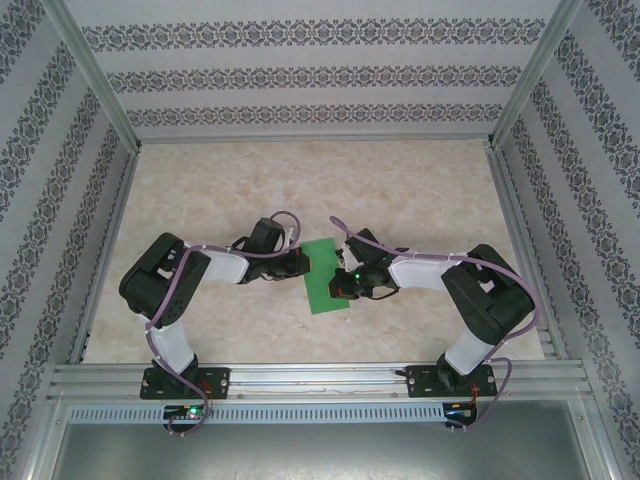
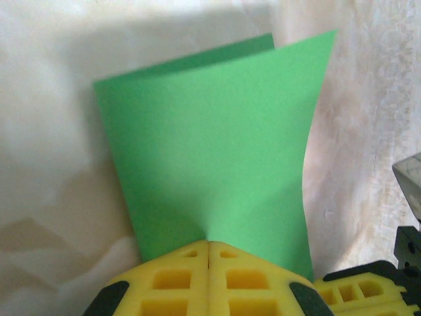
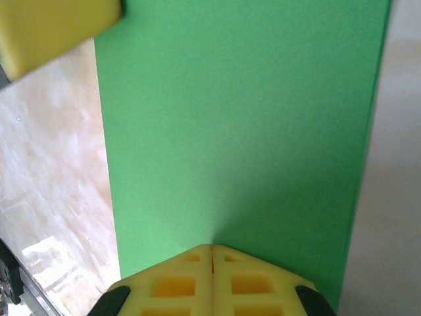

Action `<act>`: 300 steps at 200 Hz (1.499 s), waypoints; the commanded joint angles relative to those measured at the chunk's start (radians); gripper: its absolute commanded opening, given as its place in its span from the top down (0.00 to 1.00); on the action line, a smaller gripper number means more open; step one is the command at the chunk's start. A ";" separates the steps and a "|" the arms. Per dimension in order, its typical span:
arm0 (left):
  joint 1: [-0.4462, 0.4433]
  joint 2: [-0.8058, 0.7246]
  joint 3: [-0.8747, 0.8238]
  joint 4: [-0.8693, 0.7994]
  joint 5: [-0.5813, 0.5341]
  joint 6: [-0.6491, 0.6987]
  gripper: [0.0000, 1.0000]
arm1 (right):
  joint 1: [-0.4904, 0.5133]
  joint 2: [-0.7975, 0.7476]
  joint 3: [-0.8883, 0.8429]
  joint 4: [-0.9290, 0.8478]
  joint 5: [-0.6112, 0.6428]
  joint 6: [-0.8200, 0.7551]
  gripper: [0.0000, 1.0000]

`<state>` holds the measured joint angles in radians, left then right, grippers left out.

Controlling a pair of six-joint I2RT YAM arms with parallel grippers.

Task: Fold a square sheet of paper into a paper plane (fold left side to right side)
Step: First fold the square sheet of paper in half at the center of the table, then hold the square sheet of paper at the center of the table.

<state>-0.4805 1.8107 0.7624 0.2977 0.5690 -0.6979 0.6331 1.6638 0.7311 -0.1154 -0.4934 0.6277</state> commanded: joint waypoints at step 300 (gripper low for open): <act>0.168 0.056 0.292 -0.216 -0.112 0.155 0.98 | 0.008 0.018 -0.118 0.005 0.095 0.128 1.00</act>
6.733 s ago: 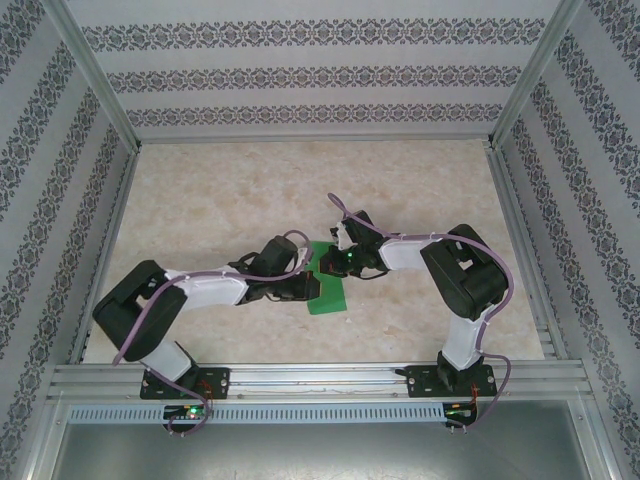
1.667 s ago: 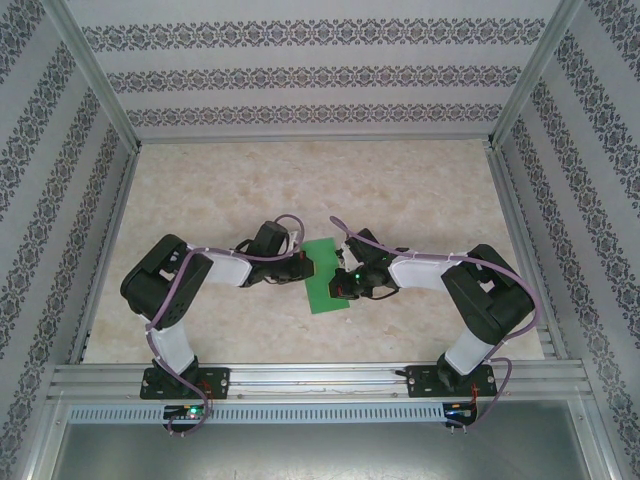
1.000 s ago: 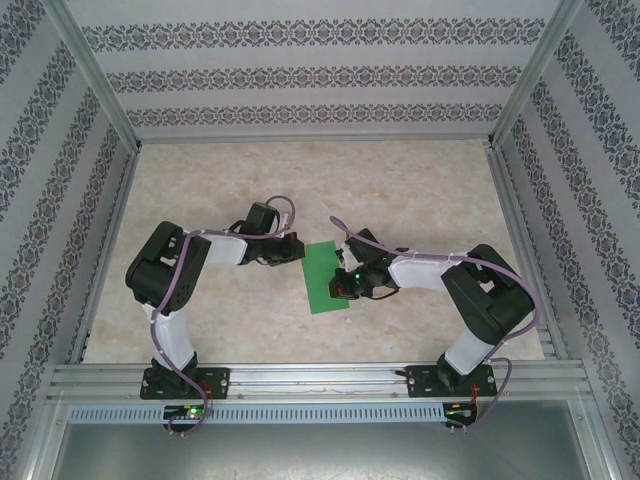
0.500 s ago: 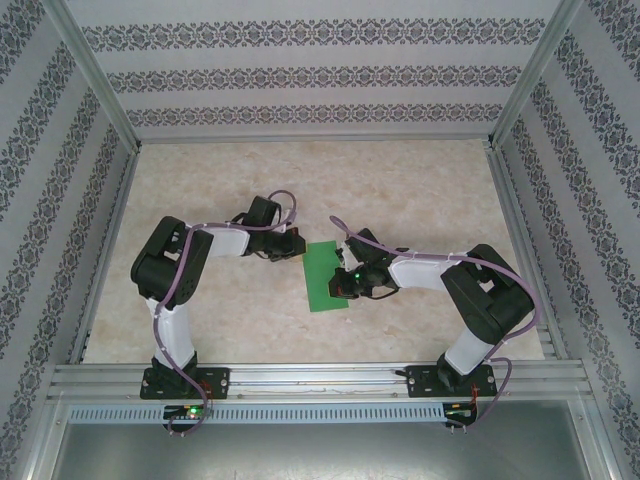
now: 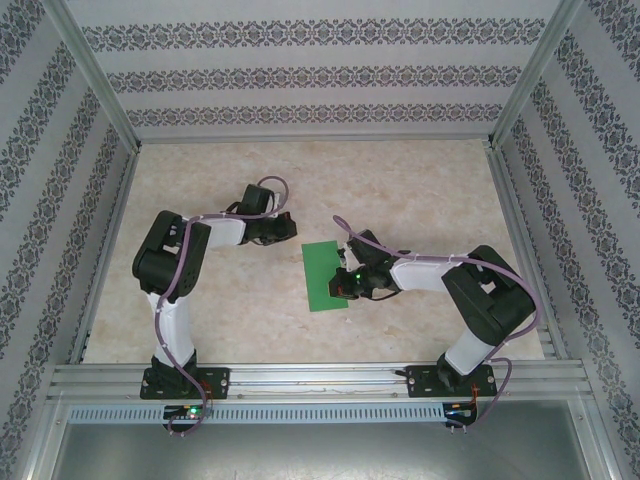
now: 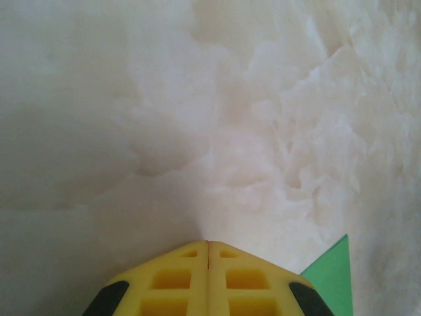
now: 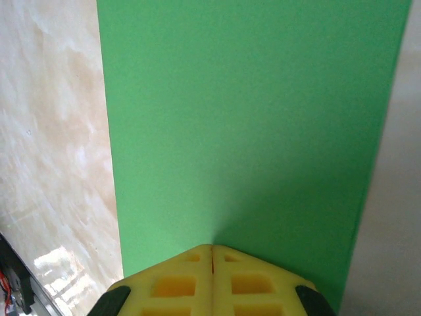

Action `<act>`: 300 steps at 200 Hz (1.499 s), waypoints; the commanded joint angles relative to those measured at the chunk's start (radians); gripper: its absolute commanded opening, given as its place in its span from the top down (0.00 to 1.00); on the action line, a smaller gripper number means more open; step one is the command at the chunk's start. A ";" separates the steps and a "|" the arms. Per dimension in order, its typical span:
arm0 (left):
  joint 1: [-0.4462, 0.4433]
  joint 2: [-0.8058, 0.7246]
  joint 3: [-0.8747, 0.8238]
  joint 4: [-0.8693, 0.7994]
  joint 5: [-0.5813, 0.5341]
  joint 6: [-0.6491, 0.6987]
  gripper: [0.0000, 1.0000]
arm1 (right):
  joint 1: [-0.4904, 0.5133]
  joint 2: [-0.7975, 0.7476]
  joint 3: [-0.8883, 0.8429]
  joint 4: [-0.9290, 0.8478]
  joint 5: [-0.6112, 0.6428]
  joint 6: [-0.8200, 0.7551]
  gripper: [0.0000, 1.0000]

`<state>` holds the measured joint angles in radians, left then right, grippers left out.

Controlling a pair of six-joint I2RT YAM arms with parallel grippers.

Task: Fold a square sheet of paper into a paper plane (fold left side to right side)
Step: Hold the square sheet of paper at the center of the table.

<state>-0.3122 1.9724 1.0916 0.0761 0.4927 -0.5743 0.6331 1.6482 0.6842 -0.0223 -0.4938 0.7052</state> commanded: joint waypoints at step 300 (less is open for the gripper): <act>-0.276 -0.198 -0.304 0.013 -0.081 -0.092 0.98 | 0.020 -0.030 -0.053 0.033 0.024 0.073 0.93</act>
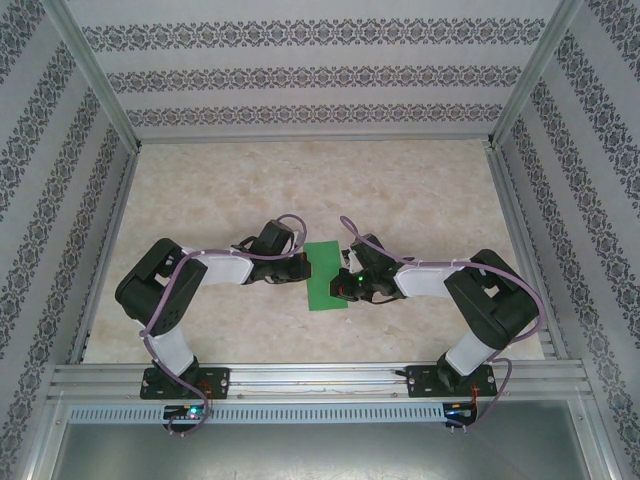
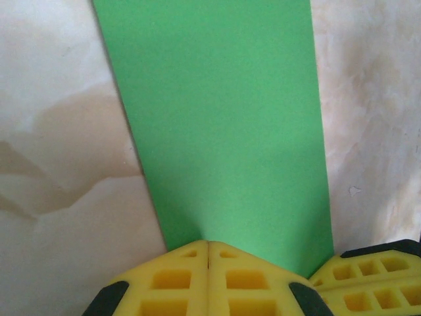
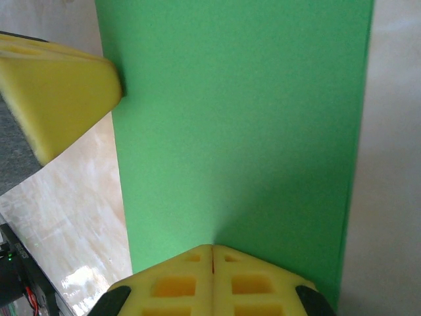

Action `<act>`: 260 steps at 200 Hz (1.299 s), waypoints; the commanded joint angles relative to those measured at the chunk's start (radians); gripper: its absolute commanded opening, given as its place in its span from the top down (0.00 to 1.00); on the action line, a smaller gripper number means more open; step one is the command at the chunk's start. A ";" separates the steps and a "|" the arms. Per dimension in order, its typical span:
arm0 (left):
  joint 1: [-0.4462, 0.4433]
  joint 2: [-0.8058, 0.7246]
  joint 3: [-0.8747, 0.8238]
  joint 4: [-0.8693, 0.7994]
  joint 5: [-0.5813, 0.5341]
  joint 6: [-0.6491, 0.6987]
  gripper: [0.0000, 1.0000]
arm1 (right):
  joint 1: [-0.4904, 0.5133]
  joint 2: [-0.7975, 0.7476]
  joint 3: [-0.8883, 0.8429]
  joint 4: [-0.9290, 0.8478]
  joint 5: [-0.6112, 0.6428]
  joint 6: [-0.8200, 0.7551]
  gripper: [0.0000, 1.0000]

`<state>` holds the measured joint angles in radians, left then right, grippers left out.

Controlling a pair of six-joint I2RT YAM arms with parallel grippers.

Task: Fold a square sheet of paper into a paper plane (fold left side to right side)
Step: Hold the square sheet of paper at the center of the table, then fold the triangle a second time at the center of the table.

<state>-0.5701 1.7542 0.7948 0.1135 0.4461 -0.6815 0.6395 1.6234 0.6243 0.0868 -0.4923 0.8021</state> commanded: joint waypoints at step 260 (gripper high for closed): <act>-0.035 0.016 -0.016 -0.054 -0.061 0.034 0.99 | -0.092 -0.093 -0.007 -0.275 -0.138 -0.134 0.60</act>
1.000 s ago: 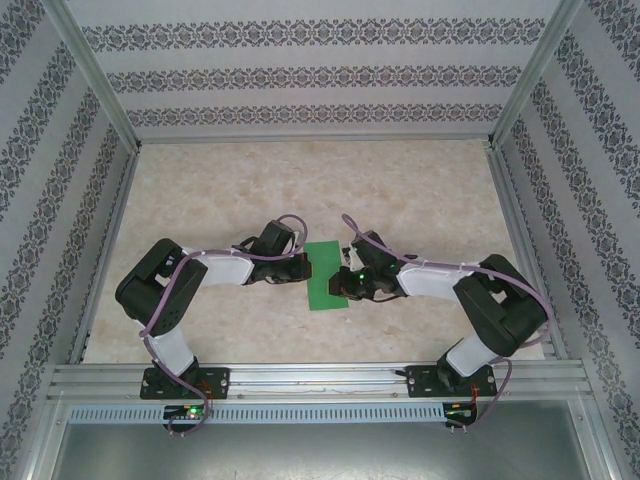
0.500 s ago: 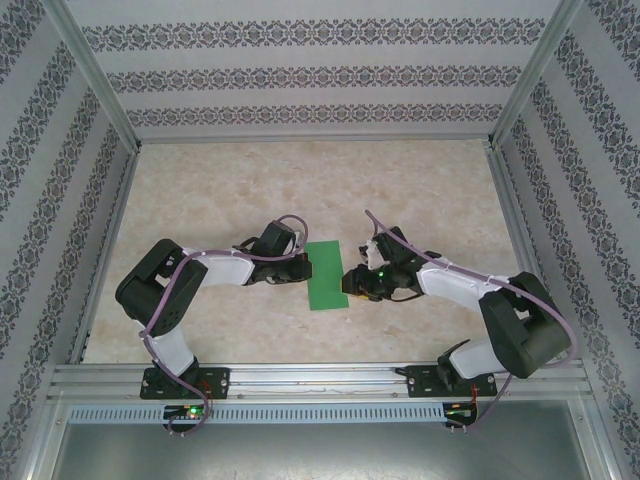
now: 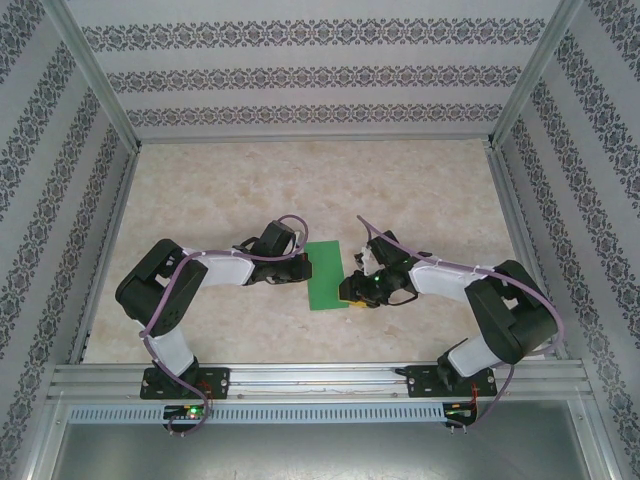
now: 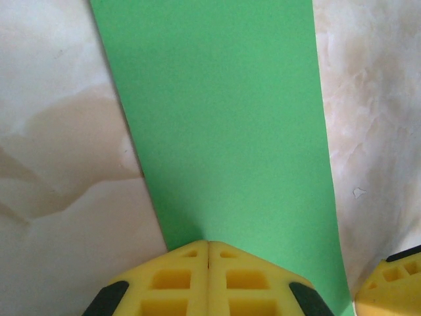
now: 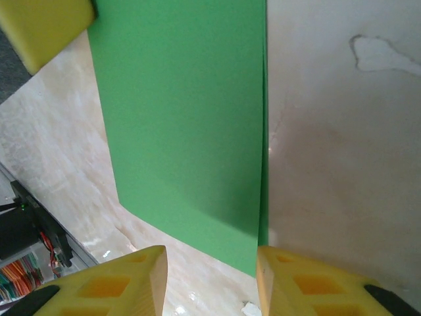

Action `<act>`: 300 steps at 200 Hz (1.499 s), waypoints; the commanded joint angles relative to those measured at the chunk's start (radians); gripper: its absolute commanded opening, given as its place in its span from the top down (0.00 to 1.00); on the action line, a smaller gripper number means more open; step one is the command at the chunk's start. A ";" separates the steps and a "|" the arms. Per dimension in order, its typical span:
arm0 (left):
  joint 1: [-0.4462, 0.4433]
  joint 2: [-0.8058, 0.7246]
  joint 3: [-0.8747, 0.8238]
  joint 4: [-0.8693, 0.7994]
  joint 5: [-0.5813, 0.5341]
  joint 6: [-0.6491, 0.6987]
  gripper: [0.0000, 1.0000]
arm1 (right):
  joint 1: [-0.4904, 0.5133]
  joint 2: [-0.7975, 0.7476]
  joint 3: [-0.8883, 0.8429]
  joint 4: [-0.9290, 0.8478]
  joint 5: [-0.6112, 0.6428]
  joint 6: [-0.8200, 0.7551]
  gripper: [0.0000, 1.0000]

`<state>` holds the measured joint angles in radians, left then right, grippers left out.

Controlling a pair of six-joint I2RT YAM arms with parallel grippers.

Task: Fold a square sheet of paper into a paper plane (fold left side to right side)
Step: Fold the triangle a second time at the center of the table.

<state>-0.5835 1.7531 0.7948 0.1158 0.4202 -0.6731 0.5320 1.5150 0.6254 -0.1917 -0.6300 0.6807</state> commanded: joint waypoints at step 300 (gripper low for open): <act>-0.022 0.009 -0.017 -0.021 -0.007 0.016 0.99 | -0.087 0.212 0.165 0.146 -0.076 -0.035 0.70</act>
<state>-0.5838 1.7531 0.7948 0.1165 0.4213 -0.6662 0.4606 1.6928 0.7570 -0.0570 -0.6868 0.6792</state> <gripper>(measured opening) 0.043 0.308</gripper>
